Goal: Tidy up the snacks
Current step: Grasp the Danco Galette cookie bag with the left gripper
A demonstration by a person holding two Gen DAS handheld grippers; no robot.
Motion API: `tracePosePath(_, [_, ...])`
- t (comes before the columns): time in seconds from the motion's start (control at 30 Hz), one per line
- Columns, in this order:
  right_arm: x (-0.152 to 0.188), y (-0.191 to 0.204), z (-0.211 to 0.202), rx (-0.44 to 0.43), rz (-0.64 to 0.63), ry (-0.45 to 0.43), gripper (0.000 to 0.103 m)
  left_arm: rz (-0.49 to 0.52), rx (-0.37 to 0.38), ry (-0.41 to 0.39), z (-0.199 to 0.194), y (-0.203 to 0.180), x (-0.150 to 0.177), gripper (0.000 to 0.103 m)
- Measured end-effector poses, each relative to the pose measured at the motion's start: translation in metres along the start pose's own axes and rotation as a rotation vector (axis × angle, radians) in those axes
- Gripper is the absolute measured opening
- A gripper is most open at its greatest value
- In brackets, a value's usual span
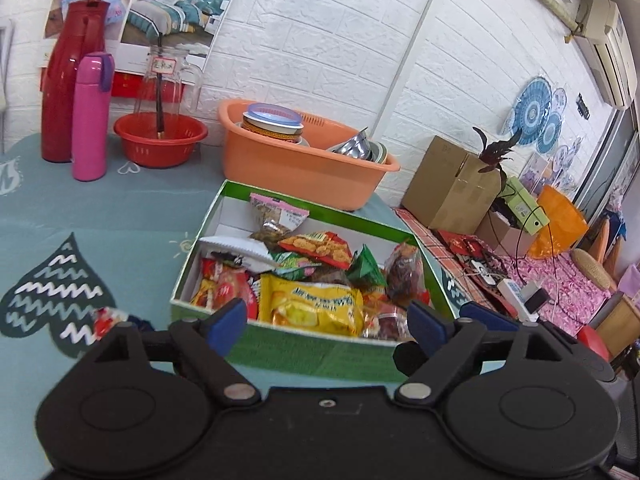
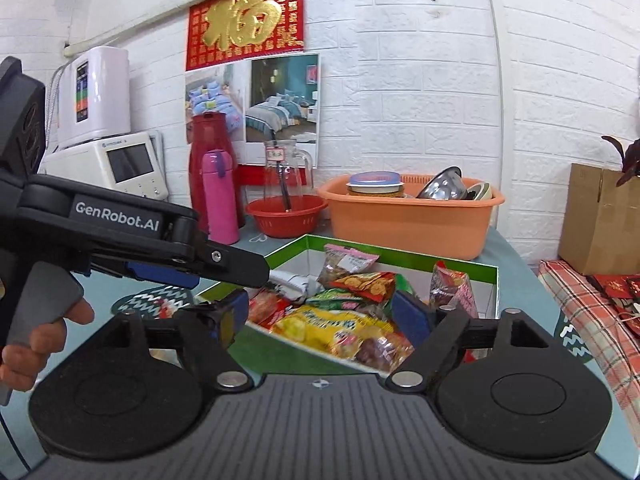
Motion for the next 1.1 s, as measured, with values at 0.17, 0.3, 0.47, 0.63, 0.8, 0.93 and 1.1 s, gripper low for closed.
tracePosePath(0.17, [0.011, 0.023, -0.011, -0.036, 0.004, 0.024, 0.103, 0.005, -0.019, 0.004, -0.017, 0.007, 0.018, 0.103])
tracePosePath(0.3, [0.023, 0.039, -0.009, -0.058, 0.008, 0.064, 0.103, 0.010, -0.039, 0.009, -0.026, 0.016, 0.028, 0.103])
tracePosePath(0.47, [0.037, 0.056, -0.006, -0.080, 0.017, 0.106, 0.103, -0.047, -0.058, -0.008, -0.043, 0.049, 0.031, 0.103])
tracePosePath(0.63, [0.052, 0.069, -0.002, -0.115, 0.029, 0.149, 0.103, -0.131, -0.151, -0.018, -0.055, 0.105, 0.032, 0.103])
tracePosePath(0.8, [0.065, 0.082, 0.011, -0.149, 0.057, 0.198, 0.103, -0.225, -0.166, 0.063, -0.040, 0.150, 0.055, 0.103])
tracePosePath(0.93, [0.074, 0.095, 0.023, -0.201, 0.088, 0.247, 0.103, -0.294, -0.080, 0.129, -0.027, 0.164, 0.070, 0.103])
tracePosePath(1.1, [0.080, 0.110, 0.042, -0.295, 0.160, 0.291, 0.103, -0.329, -0.025, 0.140, -0.025, 0.172, 0.072, 0.103])
Point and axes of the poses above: each gripper's, at about its wrist camera, not at the fingertips, and z roughly the way its jaws point, y to its left, x to its underside, the point moved 7 cm from there along z, roughly the way its jaws point, and after that the axes turned 6 degrees about -x, right-handed, at the moved point
